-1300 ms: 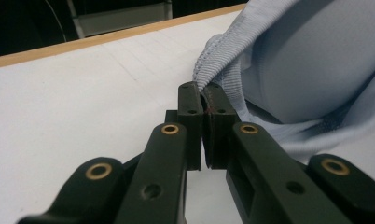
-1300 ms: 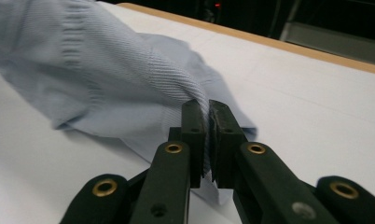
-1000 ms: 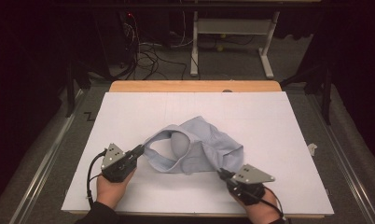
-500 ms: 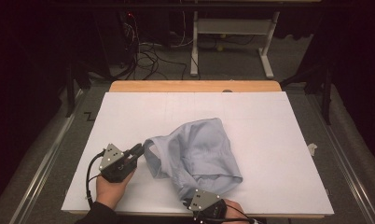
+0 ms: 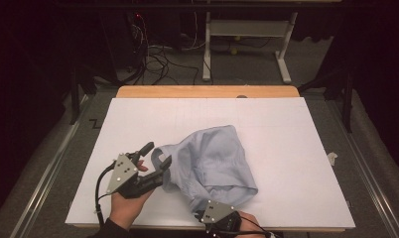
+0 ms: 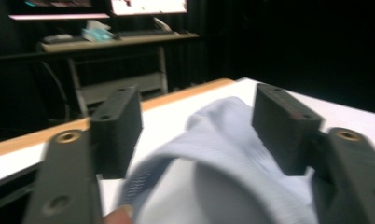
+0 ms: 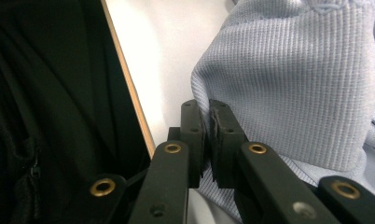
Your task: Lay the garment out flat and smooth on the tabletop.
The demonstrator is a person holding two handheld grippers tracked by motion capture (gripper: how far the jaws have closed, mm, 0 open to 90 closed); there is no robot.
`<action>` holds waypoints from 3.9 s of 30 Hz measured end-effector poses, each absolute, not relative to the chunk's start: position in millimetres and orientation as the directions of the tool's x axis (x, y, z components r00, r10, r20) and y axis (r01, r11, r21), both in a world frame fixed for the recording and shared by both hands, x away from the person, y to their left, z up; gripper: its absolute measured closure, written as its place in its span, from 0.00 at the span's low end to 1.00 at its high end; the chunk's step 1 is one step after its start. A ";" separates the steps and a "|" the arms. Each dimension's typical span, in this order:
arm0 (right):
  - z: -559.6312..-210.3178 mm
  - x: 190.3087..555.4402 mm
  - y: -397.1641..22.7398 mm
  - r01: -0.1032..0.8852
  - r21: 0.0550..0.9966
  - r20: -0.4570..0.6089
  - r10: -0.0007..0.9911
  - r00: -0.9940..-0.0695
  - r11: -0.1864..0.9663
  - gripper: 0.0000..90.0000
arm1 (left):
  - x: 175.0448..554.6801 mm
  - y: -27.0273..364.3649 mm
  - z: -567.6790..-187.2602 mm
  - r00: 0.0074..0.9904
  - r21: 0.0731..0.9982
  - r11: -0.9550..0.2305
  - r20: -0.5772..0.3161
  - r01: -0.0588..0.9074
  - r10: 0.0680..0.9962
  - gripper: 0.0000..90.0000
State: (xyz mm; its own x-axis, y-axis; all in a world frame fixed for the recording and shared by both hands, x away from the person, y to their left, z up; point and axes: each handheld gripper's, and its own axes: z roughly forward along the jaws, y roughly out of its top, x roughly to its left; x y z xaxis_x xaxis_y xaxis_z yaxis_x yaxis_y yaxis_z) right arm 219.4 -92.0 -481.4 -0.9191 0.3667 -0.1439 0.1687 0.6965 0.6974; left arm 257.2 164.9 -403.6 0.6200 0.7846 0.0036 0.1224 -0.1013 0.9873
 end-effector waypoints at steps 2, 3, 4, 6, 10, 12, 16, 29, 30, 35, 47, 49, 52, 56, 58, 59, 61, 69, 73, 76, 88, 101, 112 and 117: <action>-481.6 219.5 -91.9 0.166 0.699 -0.146 0.366 -0.919 0.696 0.95 | 264.1 157.5 -408.8 0.628 0.978 -0.120 -0.014 0.170 0.778 0.33; -481.6 219.5 -91.9 0.166 0.699 -0.146 0.366 -0.919 0.696 0.95 | 268.0 154.6 -412.2 0.632 0.970 -0.133 -0.026 0.203 0.774 0.33; -481.6 219.4 -92.0 0.166 0.699 -0.146 0.366 -0.919 0.696 0.95 | 271.5 152.5 -415.5 0.633 0.962 -0.144 -0.038 0.234 0.773 0.33; -481.7 219.3 -92.1 0.168 0.700 -0.144 0.368 -0.918 0.694 0.95 | 276.6 151.3 -420.7 0.643 0.947 -0.149 -0.074 0.286 0.762 0.43; -482.0 219.5 -92.3 0.170 0.703 -0.141 0.369 -0.919 0.691 0.95 | 276.9 151.7 -425.4 0.701 0.939 -0.171 -0.093 0.298 0.707 0.74; -481.8 219.5 -92.2 0.170 0.702 -0.141 0.368 -0.919 0.692 0.94 | 272.2 147.4 -426.2 0.731 0.940 -0.202 -0.069 0.276 0.679 0.84; -480.1 221.3 -93.9 0.186 0.703 -0.133 0.384 -0.914 0.686 0.79 | 262.2 134.8 -432.9 0.783 0.925 -0.285 -0.023 0.253 0.622 0.87; -450.6 241.0 -147.3 0.264 0.845 -0.069 0.584 -0.809 0.466 0.61 | 252.7 106.8 -468.0 0.849 0.813 -0.511 0.040 0.279 0.527 0.87; -449.1 243.6 -151.1 0.261 0.849 -0.079 0.601 -0.796 0.459 0.60 | 251.9 105.2 -469.5 0.852 0.804 -0.528 0.054 0.272 0.521 0.87; -446.4 265.8 -170.7 0.287 0.871 -0.081 0.693 -0.716 0.398 0.57 | 251.1 100.4 -475.1 0.859 0.785 -0.558 0.068 0.269 0.508 0.87; -449.9 329.1 -187.9 0.373 0.886 -0.028 0.835 -0.549 0.275 0.27 | 251.8 101.1 -477.5 0.858 0.784 -0.557 0.062 0.274 0.509 0.87; -451.9 340.5 -187.2 0.408 0.878 0.014 0.837 -0.547 0.252 0.18 | 251.3 101.2 -477.8 0.857 0.784 -0.557 0.061 0.276 0.511 0.87; -456.1 353.4 -183.7 0.436 0.863 0.026 0.839 -0.543 0.255 0.14 | 251.5 101.7 -478.4 0.858 0.783 -0.557 0.060 0.276 0.510 0.87; -457.6 361.5 -179.4 0.432 0.867 0.035 0.837 -0.547 0.246 0.25 | 250.9 101.6 -478.6 0.857 0.784 -0.557 0.064 0.274 0.512 0.87; -459.0 362.7 -177.1 0.436 0.864 0.039 0.829 -0.558 0.253 0.34 | 251.1 101.5 -478.6 0.856 0.784 -0.557 0.063 0.275 0.512 0.87; -459.6 362.6 -176.1 0.433 0.864 0.035 0.826 -0.562 0.257 0.35 | 251.2 101.6 -478.6 0.857 0.784 -0.556 0.063 0.275 0.512 0.87; -459.6 361.6 -175.1 0.427 0.863 0.027 0.821 -0.571 0.269 0.46 | 251.3 101.7 -478.6 0.857 0.784 -0.557 0.063 0.274 0.511 0.87; -451.7 353.9 -182.0 0.399 0.884 0.026 0.828 -0.561 0.243 0.92 | 252.3 102.8 -478.7 0.854 0.780 -0.565 0.080 0.268 0.515 0.87; -442.2 346.9 -183.4 0.343 0.908 -0.012 0.834 -0.552 0.241 0.93 | 256.3 107.1 -477.6 0.836 0.774 -0.579 0.123 0.257 0.535 0.87; -432.0 341.8 -186.0 0.286 0.930 -0.049 0.849 -0.526 0.231 0.93 | 262.3 114.1 -475.6 0.792 0.769 -0.594 0.204 0.234 0.576 0.87; -417.7 328.0 -190.3 0.113 0.969 -0.140 0.861 -0.489 0.222 0.93 | 298.2 157.4 -463.5 0.590 0.892 -0.349 0.123 0.286 0.798 0.87; -434.2 279.7 -154.4 0.087 0.922 -0.206 0.667 -0.717 0.378 0.93 | 275.1 156.2 -462.4 0.616 0.885 -0.360 0.110 0.297 0.780 0.68; -473.9 255.8 -112.7 0.102 0.786 -0.238 0.451 -0.860 0.609 0.93 | 248.0 137.2 -445.2 0.672 0.945 -0.306 0.153 0.116 0.725 0.47; -478.5 250.1 -109.0 0.096 0.757 -0.228 0.399 -0.888 0.646 0.93 | 248.8 122.2 -450.6 0.724 0.927 -0.352 0.158 0.125 0.671 0.34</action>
State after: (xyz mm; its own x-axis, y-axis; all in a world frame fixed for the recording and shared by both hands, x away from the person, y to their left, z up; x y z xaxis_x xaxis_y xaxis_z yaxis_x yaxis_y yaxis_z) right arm 250.1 -109.0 -478.5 -0.8880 0.3993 -0.2281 0.0960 0.6461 0.7572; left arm 248.8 122.2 -450.6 0.7243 0.6712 0.1578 0.1247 -0.3525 0.9275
